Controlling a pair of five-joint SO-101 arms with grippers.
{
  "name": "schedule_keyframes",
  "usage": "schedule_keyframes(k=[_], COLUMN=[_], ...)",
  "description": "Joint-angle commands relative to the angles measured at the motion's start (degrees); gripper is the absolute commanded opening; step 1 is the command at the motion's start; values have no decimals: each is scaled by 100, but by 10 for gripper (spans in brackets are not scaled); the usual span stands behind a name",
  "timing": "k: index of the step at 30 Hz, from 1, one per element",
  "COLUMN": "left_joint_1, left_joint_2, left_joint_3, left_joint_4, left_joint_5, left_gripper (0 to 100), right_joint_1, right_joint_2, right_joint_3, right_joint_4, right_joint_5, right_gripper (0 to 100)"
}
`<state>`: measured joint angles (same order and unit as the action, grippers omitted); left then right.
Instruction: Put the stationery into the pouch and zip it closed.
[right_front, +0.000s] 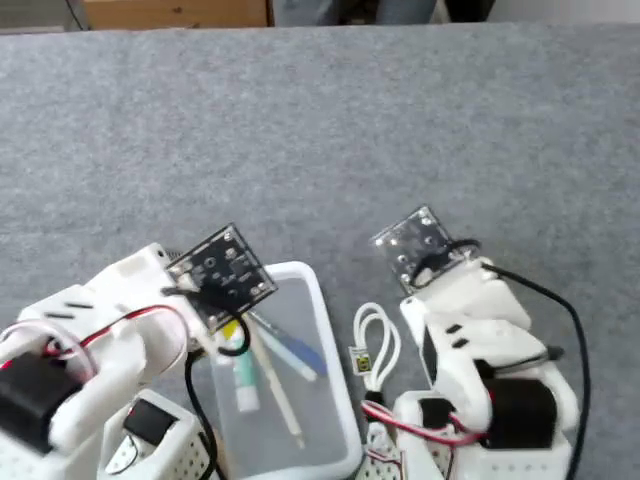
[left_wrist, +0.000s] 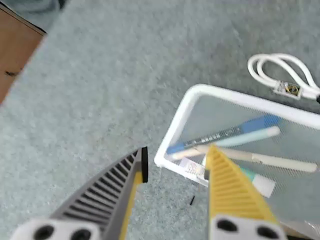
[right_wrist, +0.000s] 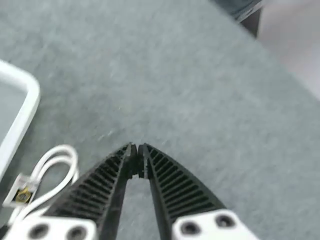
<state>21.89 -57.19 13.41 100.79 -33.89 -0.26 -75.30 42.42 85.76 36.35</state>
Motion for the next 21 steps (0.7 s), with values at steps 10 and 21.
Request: schedule_keyframes(k=[10, 21], left_joint_1=[-233, -884], left_joint_2=[-26, -18], left_joint_3=[259, 312], left_joint_4=[-237, -501], left_joint_5=[79, 79], left_gripper=[209, 209], right_joint_1=[-264, -1670], right_joint_2=[2334, 6308], right_joint_3=[892, -1121], right_joint_4=[-422, -360], right_joint_5=[62, -501], right_gripper=[131, 130])
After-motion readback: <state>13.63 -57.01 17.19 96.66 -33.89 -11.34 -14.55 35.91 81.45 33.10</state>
